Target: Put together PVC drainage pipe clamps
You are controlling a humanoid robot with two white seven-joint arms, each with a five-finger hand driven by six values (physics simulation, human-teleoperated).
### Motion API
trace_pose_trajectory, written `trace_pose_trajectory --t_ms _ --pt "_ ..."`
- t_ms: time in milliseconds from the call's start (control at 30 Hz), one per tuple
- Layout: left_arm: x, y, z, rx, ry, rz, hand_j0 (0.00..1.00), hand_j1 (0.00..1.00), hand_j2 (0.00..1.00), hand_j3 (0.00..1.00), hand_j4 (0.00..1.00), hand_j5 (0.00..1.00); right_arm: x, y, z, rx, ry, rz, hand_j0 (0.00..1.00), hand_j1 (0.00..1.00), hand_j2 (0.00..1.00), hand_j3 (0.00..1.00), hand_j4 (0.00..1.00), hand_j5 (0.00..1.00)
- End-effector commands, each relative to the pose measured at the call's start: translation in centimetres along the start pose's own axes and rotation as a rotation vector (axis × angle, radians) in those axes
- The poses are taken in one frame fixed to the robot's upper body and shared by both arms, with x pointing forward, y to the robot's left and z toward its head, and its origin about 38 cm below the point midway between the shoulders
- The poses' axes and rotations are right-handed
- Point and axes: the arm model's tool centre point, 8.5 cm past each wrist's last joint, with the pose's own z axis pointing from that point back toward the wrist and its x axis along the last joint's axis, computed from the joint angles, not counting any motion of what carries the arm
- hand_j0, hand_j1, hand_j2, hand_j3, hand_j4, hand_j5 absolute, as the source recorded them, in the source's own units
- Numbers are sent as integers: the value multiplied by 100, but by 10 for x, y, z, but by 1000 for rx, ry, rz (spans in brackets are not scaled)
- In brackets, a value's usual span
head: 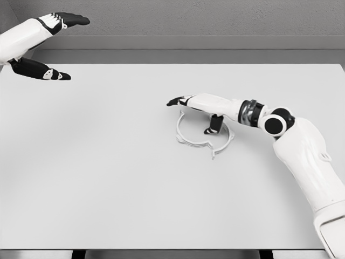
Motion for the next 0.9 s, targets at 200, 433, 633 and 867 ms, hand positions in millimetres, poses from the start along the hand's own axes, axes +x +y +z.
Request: trace_pose_trajectory --t_ms 200,433,633,867 --pt "1 5 0 21 -14 18 100 100 100 100 100 100 26 3 -8 48 -85 32 100 100 100 100 100 100" --pt "2 7 0 34 -25 29 100 100 100 100 100 100 38 -2 -5 48 -116 79 100 100 100 100 100 100" --pt "3 8 0 44 -34 42 100 100 100 100 100 100 48 -2 -6 46 -141 98 100 100 100 100 100 100" --pt "6 10 -1 52 -47 44 100 100 100 100 100 100 56 -1 -8 46 -162 112 100 100 100 100 100 100"
